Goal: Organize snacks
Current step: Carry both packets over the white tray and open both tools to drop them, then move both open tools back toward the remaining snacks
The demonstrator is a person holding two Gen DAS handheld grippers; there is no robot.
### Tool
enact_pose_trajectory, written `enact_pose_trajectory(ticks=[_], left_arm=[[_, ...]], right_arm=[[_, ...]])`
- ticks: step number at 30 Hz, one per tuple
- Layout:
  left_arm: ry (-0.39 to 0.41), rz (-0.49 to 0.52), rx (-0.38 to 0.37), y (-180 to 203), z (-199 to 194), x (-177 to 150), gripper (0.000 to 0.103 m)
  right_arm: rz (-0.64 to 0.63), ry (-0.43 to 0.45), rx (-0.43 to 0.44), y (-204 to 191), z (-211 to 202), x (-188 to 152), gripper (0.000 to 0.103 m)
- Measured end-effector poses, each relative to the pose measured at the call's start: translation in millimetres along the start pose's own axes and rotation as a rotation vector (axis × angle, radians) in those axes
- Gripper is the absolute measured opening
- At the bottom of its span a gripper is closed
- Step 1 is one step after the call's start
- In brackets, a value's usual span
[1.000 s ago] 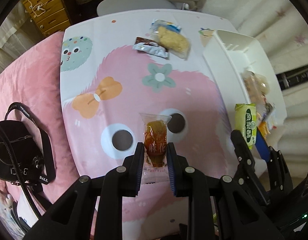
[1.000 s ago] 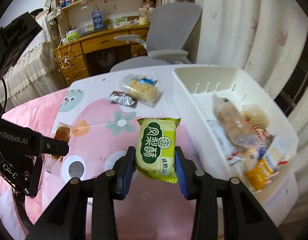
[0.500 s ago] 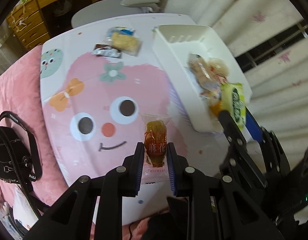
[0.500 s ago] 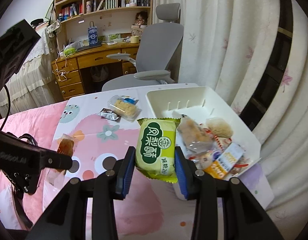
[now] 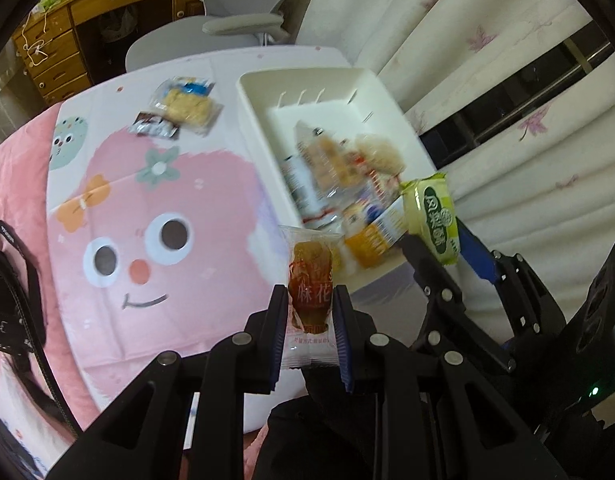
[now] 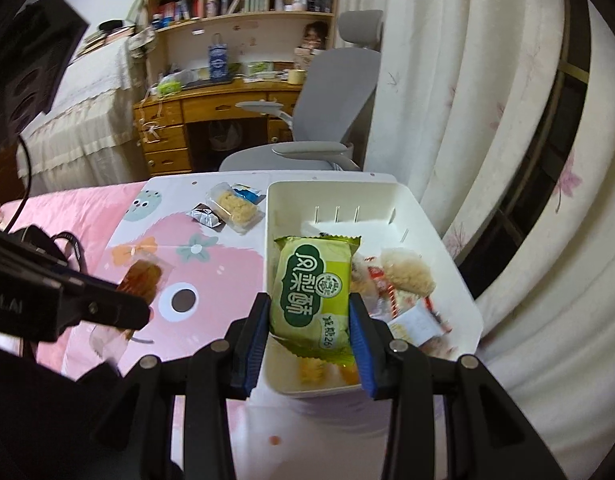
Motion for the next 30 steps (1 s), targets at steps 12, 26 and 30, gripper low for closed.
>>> enact_pose_trajectory(ticks=[12, 26, 30], left_arm=[[0.084, -0.069, -0.054, 68.5, 23.7, 41.1, 0.021], [0.179, -0.156, -0.068, 99.1, 28.3, 53.0, 0.046], [0.173, -0.215, -0.024, 90.6, 29.8, 48.6, 0.067]], right_arm=[[-0.134, 0.038, 0.047, 72.8, 5.3, 14.2, 0.038], [-0.184, 0.009, 0.116, 117.5, 18.5, 14.6, 0.039], [-0.176, -0.034, 0.141, 122.0, 25.8, 8.4, 0.058]])
Point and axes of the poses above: each gripper's, at about its wrist camera, not at the fingertips, and z roughly the way its jaws point, y to its right, x to its top, the point moved 7 cm from there along z, roughly the way its jaws point, and after that the axes turned 15 degrees about -y, right-handed, at the moved point
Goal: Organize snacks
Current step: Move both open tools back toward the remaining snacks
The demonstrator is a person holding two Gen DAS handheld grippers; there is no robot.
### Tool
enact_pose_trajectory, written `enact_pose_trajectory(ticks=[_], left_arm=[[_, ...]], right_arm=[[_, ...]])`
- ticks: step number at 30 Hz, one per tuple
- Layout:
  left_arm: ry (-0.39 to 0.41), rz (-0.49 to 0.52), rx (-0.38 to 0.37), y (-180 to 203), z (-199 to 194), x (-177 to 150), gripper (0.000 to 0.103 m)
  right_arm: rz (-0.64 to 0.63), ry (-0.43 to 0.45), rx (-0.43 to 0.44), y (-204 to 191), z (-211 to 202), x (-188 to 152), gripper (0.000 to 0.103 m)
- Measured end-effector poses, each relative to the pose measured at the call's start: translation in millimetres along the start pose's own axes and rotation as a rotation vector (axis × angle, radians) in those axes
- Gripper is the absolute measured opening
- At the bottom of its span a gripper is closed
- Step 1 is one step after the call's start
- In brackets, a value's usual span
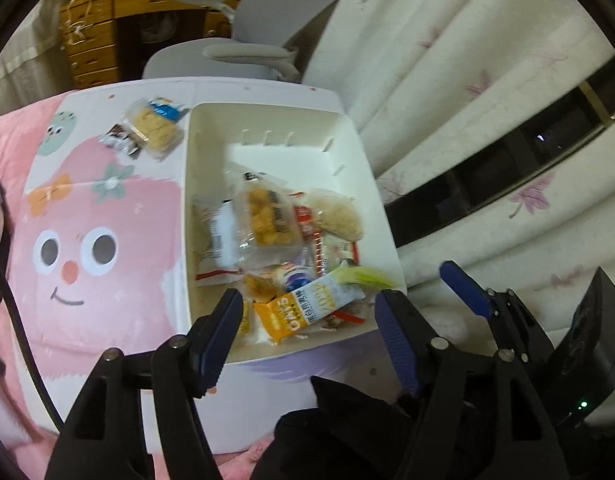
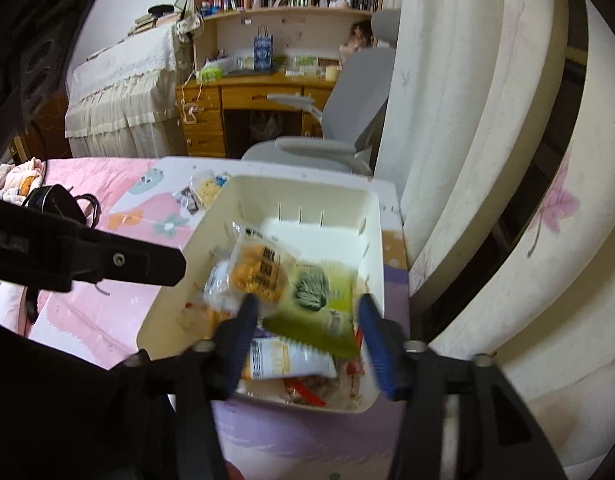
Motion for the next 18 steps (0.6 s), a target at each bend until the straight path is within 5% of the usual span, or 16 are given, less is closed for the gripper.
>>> enact_pose_trajectory(ticks=[4, 18], left_arm=[[0.0, -0.038, 0.025, -8.6, -2.4, -3.1, 0.075], [-0.058, -0.07, 0.106, -48.0, -0.5, -28.4, 0.077]], right_arm=[[0.016, 0.001, 0.026, -1.0, -0.3, -4.7, 0.058], [0.092, -0.094, 0.134, -20.4, 19.2, -23.0, 0.059]])
Point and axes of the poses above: each gripper's, at about its wrist camera, not at the fingertips, and z roughly the way its jaws point, y to its right, x to its top, the point moved 7 cm from there along z, roughly the way its jaws point, and after that the axes turned 15 degrees about -y, right-handed, at the moved point
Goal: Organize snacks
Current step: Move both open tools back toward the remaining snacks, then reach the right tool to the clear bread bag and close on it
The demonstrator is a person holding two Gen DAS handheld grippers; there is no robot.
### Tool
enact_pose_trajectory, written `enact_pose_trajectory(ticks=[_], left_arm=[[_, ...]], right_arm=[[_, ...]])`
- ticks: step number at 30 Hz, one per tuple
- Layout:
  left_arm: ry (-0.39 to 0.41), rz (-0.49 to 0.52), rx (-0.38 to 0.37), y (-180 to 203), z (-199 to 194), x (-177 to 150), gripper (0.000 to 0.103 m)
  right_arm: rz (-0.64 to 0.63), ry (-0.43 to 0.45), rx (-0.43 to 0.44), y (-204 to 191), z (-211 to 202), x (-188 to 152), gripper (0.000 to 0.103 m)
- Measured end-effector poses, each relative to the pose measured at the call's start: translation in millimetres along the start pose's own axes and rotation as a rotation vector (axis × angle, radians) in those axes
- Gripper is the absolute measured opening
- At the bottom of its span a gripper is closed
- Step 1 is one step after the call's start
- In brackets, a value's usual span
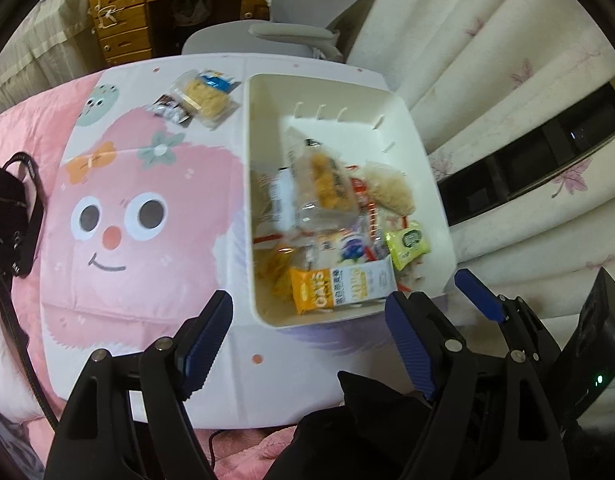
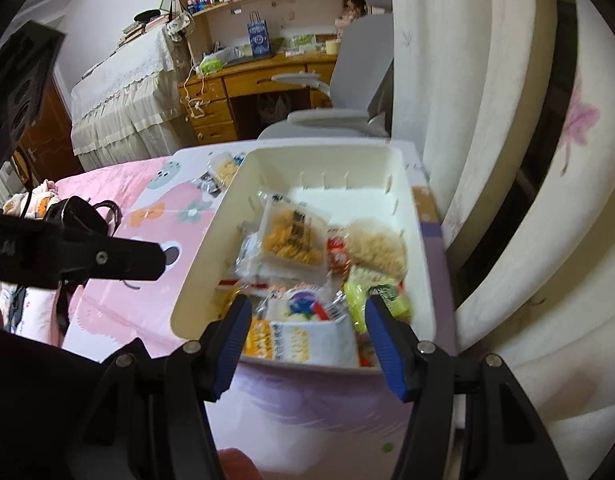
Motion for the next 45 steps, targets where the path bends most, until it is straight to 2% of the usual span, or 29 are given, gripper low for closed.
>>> enact_pose_trajectory(ticks=[11, 18, 23, 32, 39, 45], left_arm=[[0.01, -0.102, -0.015, -83.4, -8.9, -18.1, 0.077], [0.028, -0.127, -0.02, -145.4, -25.4, -17.9, 0.077], [0.024, -0.088, -0.007, -188.4, -35.3, -14.5, 0.077], [0.06, 0.009, 0.019, -252.7, -44.3, -1.4, 0.077], [0.081, 0.063, 0.031, -282.6, -40.2, 15.6, 0.077], [0.067, 0.058, 0.023, -296.6, -25.0, 40.3, 0.077]], right_arm=[[-0.031, -0.136, 0.069, -61.6, 36.5, 2.8, 0.059], [0.008, -0.2, 0.089, -108.7, 54.1, 7.1, 0.059], [0.086, -0.231, 0.114, -138.8, 62.5, 14.5, 0.059], [0.309, -0.275, 0.134, -187.9, 86.1, 31.9, 0.059], [0.443, -0.333, 0.153, -199.3, 97.2, 45.1, 0.059], [0.524, -0.378, 0.19, -195.7, 108.1, 72.6, 0.065]])
Point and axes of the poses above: each gripper's, at about its wrist camera, not at the fingertips, and z roughly the way its jaws point, y to its right, x to its top, the point moved 7 cm from there along z, roughly the way its jaws point, and after that the axes turned 15 degrees about -y, right-handed, at the moved point
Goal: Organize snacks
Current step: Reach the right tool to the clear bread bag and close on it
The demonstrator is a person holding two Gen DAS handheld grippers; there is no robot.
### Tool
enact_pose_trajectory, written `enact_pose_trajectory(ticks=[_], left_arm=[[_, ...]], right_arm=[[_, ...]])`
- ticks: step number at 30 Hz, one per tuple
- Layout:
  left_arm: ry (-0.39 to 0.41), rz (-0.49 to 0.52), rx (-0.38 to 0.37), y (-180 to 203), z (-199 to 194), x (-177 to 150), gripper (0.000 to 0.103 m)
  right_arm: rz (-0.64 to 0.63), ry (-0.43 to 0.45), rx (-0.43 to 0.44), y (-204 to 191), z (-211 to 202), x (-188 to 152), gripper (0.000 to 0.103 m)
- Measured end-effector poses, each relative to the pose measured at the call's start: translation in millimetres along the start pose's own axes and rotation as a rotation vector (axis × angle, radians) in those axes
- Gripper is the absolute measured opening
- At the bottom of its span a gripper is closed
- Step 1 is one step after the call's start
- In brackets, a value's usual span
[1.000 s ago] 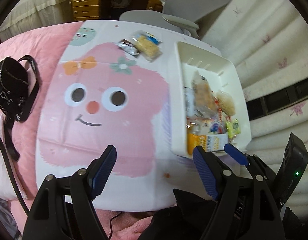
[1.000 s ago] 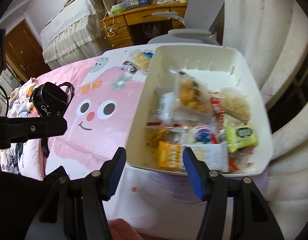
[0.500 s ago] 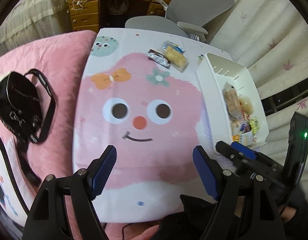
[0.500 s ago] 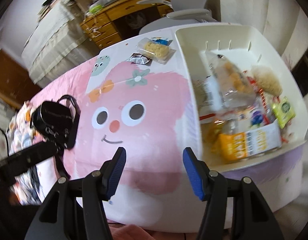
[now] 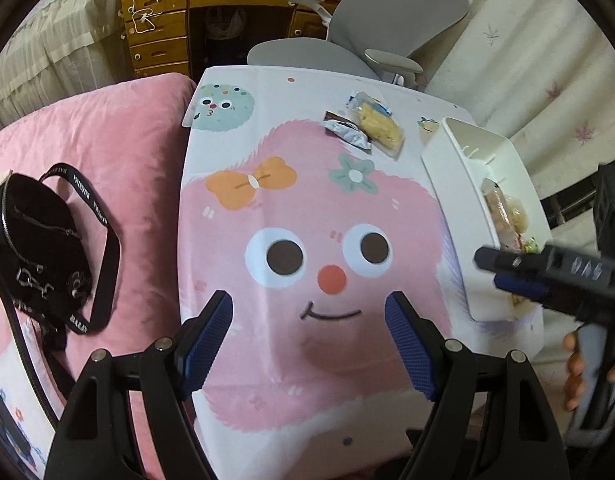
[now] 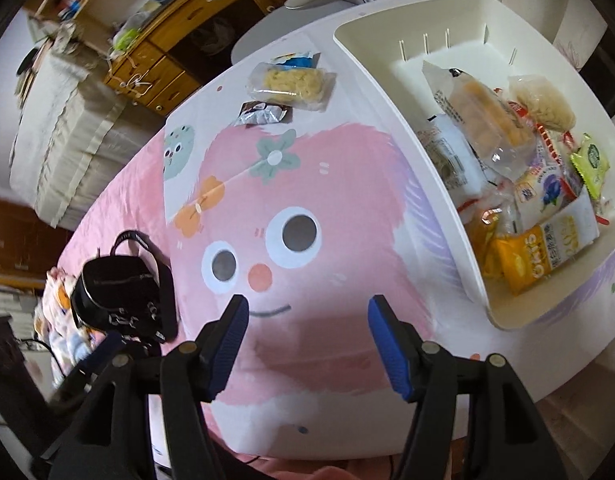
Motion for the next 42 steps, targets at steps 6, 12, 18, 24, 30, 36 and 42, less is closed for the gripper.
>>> enact_pose_trajectory(ticks=[6, 12, 18, 24, 30, 36, 42], left_arm=[[-0.033, -0.002, 0.033, -10.1, 24.2, 34.9, 0.08], [-0.029, 0.015, 0.064, -11.1, 45.2, 82.9, 0.08], [-0.012, 0.062, 0.062, -4.5, 67.7, 137.0, 0.08], [0.044, 0.16, 0.061, 7.0, 86.9, 183.5, 0.08], [0.104, 0.272, 0.014, 25.0, 103.8, 212.2, 0.08], [0.159, 0.372, 0.047, 43.7, 122.7, 222.5, 0.08], [0.202, 0.477, 0.053, 63.7, 139.0, 227.1, 0.08]], right_arm=[[0.034, -0.034, 0.07, -14.5, 2.2, 43.8, 0.078], [0.058, -0.034, 0.101, -22.5, 12.8, 94.3, 0.082], [0.101, -0.047, 0.101, -21.5, 31.0, 138.0, 0.092], [0.15, -0.045, 0.124, -22.8, 42.8, 181.8, 0.093], [0.202, -0.053, 0.12, -28.1, 52.0, 221.1, 0.093], [0.265, -0.06, 0.081, -33.6, 58.1, 245.3, 0.093], [0.331, -0.107, 0.091, -40.8, 67.3, 263.4, 0.093]])
Point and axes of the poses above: each gripper's, at about its wrist camera, not at the fingertips, and z roughly the way its jaws point, y to its right, x to its top, the point moved 7 cm from there along z, roughly the way its jaws point, and after that the axes turned 15 degrees about -y, right-handed, at the moved point
